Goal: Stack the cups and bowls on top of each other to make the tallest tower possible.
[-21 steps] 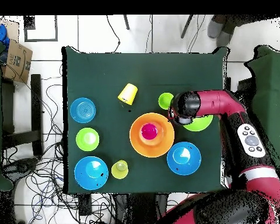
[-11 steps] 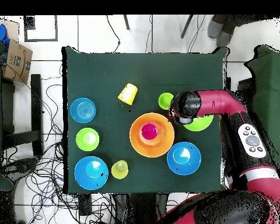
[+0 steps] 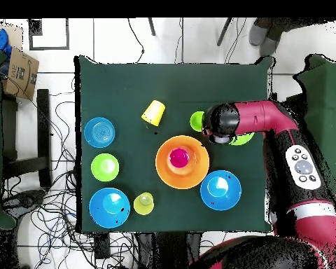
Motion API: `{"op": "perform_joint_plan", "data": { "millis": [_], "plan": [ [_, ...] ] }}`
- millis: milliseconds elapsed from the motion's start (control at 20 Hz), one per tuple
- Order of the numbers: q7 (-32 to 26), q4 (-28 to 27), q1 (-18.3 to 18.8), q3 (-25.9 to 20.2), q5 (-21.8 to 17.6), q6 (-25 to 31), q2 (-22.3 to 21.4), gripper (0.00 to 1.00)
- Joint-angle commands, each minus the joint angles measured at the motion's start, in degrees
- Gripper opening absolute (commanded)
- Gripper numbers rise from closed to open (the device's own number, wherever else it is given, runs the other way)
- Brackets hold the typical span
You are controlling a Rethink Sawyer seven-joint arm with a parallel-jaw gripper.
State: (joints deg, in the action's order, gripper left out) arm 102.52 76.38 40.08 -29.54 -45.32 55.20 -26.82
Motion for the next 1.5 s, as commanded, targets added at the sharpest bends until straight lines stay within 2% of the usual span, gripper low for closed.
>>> {"op": "perform_joint_plan", "data": {
  "millis": [50,550,1200,1500],
  "plan": [
    [-15.79,-1.48,-5.33,0.34,-2.97,7.58,-3.78,0.00],
    [-17.76,-2.55,-8.23,1.31,-3.73,13.80,-7.43,0.00],
    [-19.81,-8.09,-11.97,0.38,-4.82,22.88,-8.45,0.00],
    [-17.34,-9.24,-14.01,0.61,-4.17,26.25,-9.16,0.00]
  ]
}}
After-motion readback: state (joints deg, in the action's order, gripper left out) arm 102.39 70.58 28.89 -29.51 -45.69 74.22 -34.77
